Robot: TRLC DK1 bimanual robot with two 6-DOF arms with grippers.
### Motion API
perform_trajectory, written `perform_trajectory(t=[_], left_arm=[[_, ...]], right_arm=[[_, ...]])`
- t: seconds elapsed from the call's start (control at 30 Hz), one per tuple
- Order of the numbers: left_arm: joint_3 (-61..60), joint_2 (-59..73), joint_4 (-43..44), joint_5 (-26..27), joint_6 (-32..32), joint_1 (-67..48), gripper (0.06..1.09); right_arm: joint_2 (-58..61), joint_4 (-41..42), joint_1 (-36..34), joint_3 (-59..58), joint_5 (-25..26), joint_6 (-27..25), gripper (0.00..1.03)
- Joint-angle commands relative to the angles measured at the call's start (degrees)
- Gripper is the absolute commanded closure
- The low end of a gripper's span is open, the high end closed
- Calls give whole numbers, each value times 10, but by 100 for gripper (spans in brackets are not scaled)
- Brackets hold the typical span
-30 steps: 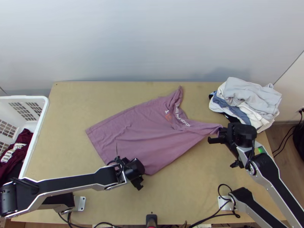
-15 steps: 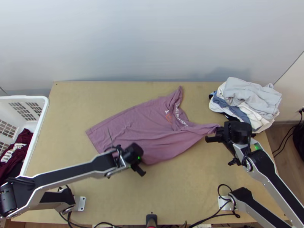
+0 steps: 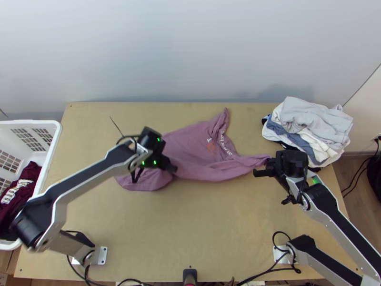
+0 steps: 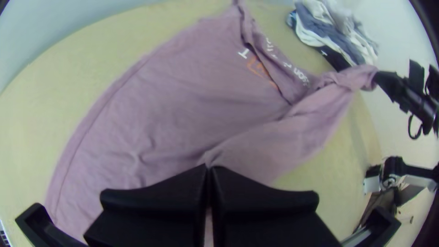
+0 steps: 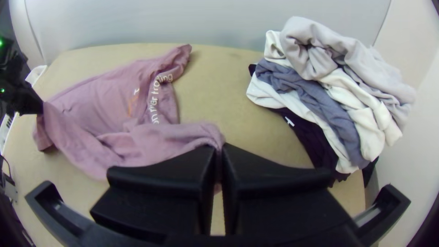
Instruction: Fold the t-shirt
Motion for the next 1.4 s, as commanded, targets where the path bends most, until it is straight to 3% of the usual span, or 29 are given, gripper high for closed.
perform_trajectory(t=[0.0,0.03,0.07,0.13,0.17,0.23,0.3,0.6,0.83,1.1,1.37], left_arm=[[36,102,73,40,-22,95,82],[46,119,70,40,-24,98,61],[58,139,63,40,-24,101,46],[88,173,44,40,-22,105,27],[102,185,29,40,-23,106,21],[116,198,37,40,-27,110,20],[131,207,16,42,-21,108,11],[137,102,-58,42,0,87,11],[161,53,-184,38,12,30,11],[82,48,-160,-45,12,-75,11],[46,99,-95,-97,27,-49,11]], right_arm=[[17,4,7,2,0,-2,100],[18,4,8,3,0,-2,100],[20,4,11,4,0,-2,100],[25,4,15,6,0,-2,100],[27,4,16,7,0,-2,100],[30,4,18,7,0,-2,100],[33,4,18,7,0,-2,100],[40,16,14,0,0,0,100],[45,25,15,-4,0,2,100],[42,28,18,-3,0,0,100],[29,20,18,-4,0,-2,100]])
